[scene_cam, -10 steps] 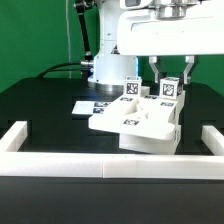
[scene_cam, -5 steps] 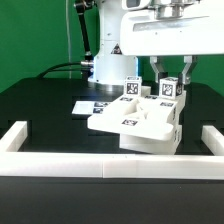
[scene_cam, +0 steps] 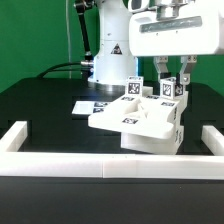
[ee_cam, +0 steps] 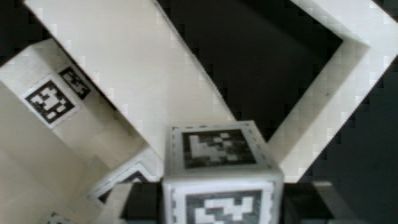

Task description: Assemble chair

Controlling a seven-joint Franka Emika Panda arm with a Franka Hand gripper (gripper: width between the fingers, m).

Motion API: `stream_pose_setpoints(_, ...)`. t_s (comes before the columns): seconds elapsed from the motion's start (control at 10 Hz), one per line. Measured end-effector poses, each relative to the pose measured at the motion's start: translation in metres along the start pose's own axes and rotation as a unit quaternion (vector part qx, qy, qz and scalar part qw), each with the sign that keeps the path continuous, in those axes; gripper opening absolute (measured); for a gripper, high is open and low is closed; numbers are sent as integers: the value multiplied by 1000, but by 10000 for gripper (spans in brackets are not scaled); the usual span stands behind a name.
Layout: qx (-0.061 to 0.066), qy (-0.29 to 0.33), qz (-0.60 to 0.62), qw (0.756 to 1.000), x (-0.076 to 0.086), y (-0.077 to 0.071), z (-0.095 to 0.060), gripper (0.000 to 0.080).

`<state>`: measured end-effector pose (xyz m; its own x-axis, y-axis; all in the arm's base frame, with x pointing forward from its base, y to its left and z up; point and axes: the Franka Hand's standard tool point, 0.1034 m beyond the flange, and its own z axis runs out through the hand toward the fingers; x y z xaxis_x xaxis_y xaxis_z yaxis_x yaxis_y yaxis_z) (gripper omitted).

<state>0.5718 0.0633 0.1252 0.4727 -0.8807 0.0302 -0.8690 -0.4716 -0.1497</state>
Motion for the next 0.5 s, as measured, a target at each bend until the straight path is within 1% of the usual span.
stream_pose_setpoints(0.3,0,-1,80,997,-2,-1,0,287)
stream_pose_setpoints(0.5,3,-1,122,993,-2,-2,0,287)
